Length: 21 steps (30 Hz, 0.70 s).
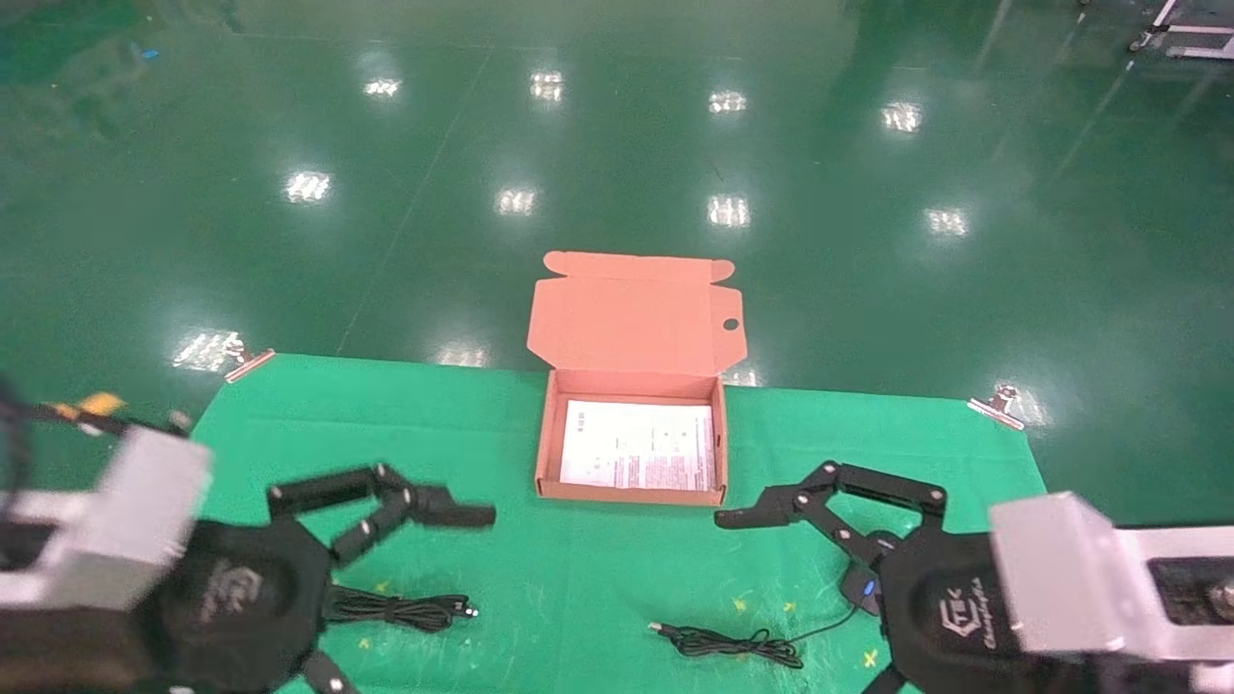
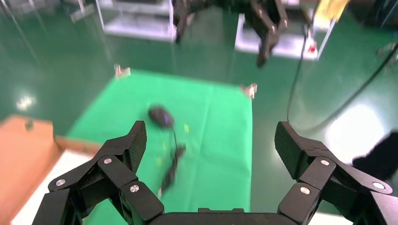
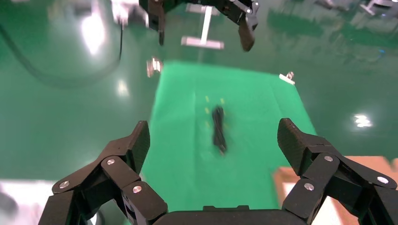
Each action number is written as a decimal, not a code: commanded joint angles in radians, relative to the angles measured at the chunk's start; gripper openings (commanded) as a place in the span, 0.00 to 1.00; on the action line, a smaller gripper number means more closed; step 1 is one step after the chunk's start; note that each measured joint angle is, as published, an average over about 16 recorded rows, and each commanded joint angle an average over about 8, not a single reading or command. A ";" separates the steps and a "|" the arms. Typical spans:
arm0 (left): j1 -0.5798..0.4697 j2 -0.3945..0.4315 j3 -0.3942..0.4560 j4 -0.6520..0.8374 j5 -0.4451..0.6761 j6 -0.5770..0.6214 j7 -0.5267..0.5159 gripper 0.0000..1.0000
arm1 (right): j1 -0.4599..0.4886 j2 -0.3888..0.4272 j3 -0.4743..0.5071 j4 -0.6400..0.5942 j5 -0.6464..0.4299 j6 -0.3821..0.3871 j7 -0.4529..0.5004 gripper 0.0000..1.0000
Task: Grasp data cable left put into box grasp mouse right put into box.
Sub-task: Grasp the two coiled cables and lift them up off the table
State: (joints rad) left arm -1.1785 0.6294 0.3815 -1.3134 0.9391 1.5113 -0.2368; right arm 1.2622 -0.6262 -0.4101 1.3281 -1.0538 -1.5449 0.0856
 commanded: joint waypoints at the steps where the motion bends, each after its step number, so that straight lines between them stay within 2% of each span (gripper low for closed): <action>1: -0.025 0.003 0.023 -0.007 0.048 0.006 -0.013 1.00 | 0.048 -0.010 -0.024 0.004 -0.065 -0.018 -0.022 1.00; 11: -0.161 0.073 0.139 -0.002 0.313 0.014 -0.020 1.00 | 0.261 -0.100 -0.276 0.027 -0.437 -0.010 -0.223 1.00; 21: -0.245 0.163 0.274 -0.019 0.663 -0.031 0.010 1.00 | 0.304 -0.201 -0.433 0.031 -0.710 0.047 -0.315 1.00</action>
State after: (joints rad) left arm -1.4120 0.7898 0.6527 -1.3298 1.5937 1.4779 -0.2301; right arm 1.5575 -0.8224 -0.8360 1.3582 -1.7575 -1.4937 -0.2190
